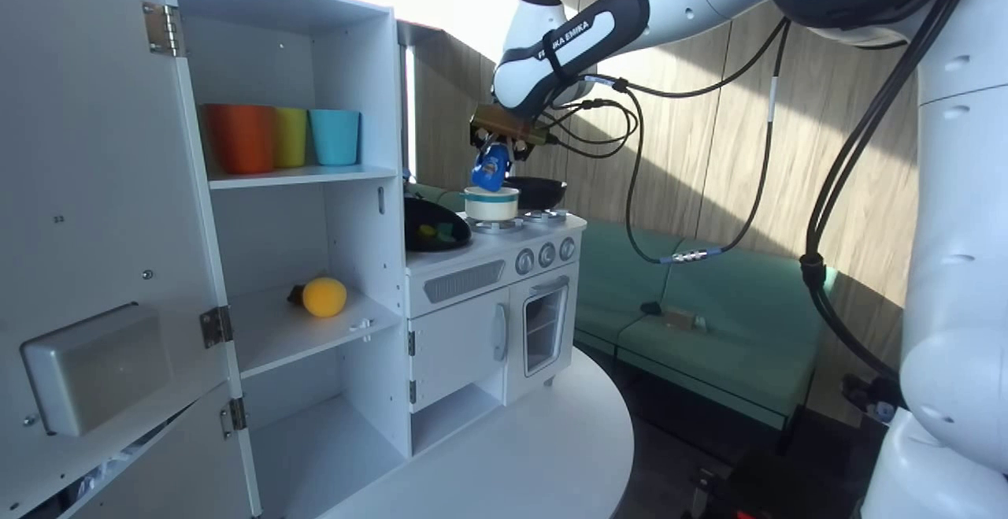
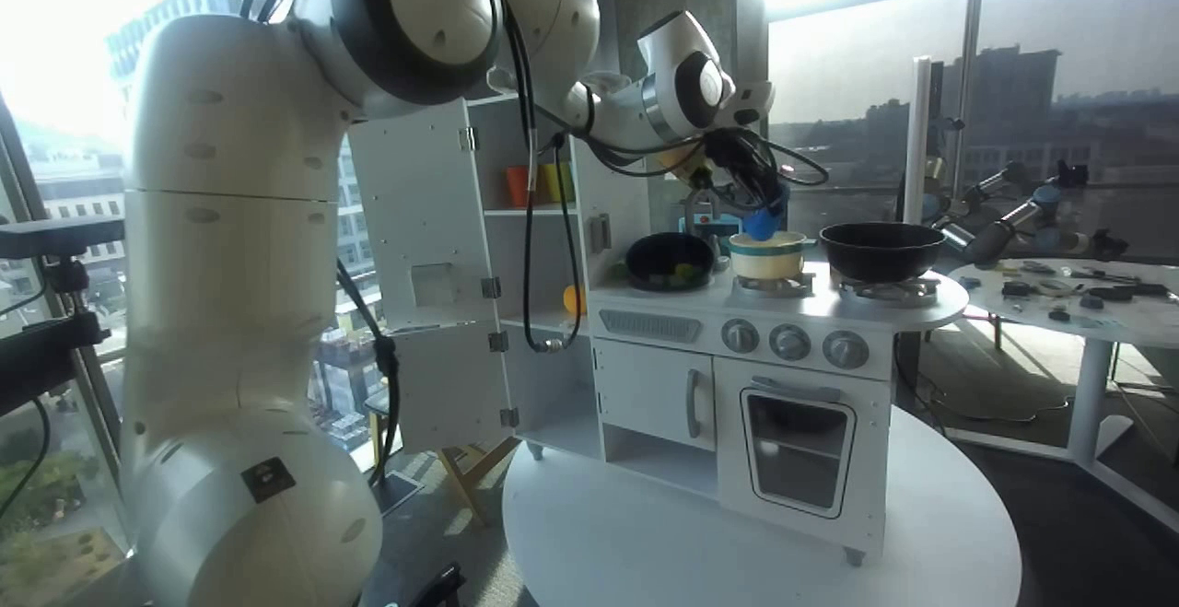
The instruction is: Firstly, shift the bottle to the plastic pot, then the yellow and brown toys to the bowl
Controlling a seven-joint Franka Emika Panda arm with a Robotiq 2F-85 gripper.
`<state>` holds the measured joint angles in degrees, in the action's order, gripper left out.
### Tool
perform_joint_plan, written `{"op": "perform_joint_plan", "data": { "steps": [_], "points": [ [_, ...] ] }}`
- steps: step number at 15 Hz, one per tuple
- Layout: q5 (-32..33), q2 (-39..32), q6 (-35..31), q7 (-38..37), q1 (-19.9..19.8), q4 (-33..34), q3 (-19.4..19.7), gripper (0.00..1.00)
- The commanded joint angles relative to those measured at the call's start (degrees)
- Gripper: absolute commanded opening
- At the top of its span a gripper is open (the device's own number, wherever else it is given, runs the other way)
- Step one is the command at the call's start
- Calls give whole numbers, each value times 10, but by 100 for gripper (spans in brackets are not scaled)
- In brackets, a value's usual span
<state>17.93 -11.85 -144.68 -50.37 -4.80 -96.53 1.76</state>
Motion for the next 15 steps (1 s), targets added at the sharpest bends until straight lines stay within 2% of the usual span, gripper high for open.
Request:
{"op": "perform_joint_plan", "data": {
  "steps": [1,6,7,8,10,15],
  "points": [
    [-12,8,21,12,22,2,28,38],
    [-16,3,26,12,27,1,38,38],
    [-17,3,25,11,28,0,38,69],
    [-18,3,24,10,28,-1,39,88],
    [-20,4,23,11,29,-4,39,99],
    [-17,20,21,4,34,-15,38,100]
  ]
}}
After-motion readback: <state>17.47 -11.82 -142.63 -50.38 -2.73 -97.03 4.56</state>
